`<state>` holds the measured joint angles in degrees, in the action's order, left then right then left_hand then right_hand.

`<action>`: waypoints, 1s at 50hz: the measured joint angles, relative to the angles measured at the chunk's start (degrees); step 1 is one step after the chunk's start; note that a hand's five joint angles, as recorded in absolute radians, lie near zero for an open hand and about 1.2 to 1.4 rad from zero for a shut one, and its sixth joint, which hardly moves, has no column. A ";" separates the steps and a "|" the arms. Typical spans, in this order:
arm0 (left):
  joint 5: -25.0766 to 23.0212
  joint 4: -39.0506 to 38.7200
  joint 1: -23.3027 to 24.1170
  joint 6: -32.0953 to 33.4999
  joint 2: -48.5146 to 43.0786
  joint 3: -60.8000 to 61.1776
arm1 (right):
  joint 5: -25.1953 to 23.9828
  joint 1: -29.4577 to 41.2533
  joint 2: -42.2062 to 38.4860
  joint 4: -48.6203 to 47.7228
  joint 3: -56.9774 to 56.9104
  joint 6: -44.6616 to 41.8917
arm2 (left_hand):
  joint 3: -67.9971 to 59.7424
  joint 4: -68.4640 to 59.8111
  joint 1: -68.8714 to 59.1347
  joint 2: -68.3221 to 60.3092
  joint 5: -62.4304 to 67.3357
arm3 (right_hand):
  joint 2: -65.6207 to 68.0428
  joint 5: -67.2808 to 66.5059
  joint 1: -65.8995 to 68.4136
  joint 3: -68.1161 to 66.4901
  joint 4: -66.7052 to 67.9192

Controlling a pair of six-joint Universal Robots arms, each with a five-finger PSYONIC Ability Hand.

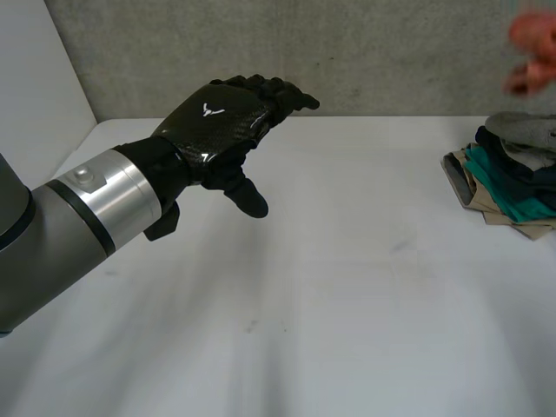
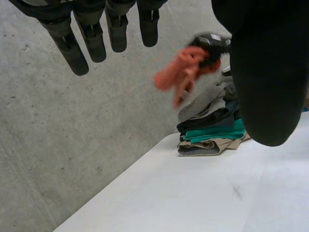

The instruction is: Fold the laundry.

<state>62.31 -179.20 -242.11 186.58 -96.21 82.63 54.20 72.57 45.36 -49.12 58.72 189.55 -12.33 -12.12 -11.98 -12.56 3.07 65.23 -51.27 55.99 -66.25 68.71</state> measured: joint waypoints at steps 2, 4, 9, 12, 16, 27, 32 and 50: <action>0.00 -0.06 0.00 0.02 -0.03 0.09 | -3.36 -1.71 -2.99 0.07 -0.15 0.29 | -0.01 0.00 0.00 0.00 0.00 | 0.00 0.00 0.00 0.00 0.00; -0.01 -0.19 0.00 0.04 -0.07 0.24 | -6.00 -3.21 -5.80 -0.13 -0.16 0.32 | 0.00 0.00 0.00 0.00 0.00 | 0.00 0.00 0.00 0.00 0.00; -0.02 -1.04 0.08 0.06 -0.29 0.81 | -10.10 -5.98 -11.01 -1.42 0.88 -0.33 | 0.00 0.00 0.00 0.00 0.01 | 0.00 0.00 0.00 0.00 0.00; -0.01 -1.65 0.13 0.06 -0.49 1.14 | -11.91 -6.72 -11.92 -2.20 1.85 -0.69 | 0.00 0.00 0.00 0.00 0.00 | 0.00 0.00 0.00 0.00 0.09; 0.01 -2.08 0.19 0.07 -0.73 1.49 | -13.74 -6.99 -11.75 -2.85 2.67 -0.83 | 0.00 0.00 0.00 -0.01 0.00 | 0.00 0.00 0.00 0.00 0.09; -0.01 -2.18 0.17 0.05 -0.76 1.69 | -7.92 -7.17 -5.07 2.52 4.84 -0.78 | 0.00 0.00 0.00 0.00 0.01 | -50.23 44.23 -40.91 27.38 -52.63; -0.01 -2.20 0.19 -0.02 -0.59 1.67 | -3.34 -8.92 2.02 11.29 7.27 -2.58 | 0.00 0.00 0.00 0.00 0.00 | -52.73 48.73 -42.72 27.38 -55.95; 0.18 -2.17 0.32 -0.20 0.62 1.38 | 27.00 -14.54 26.69 37.19 12.95 -38.07 | 0.00 0.00 0.00 0.01 -0.07 | -52.74 48.74 -42.72 27.38 -55.95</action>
<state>62.48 -181.37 -241.79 186.39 -95.59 84.01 81.20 58.03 72.05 -11.92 71.68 151.47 -12.32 -12.12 -11.98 -12.55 2.99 12.50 -2.53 13.27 -38.86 12.75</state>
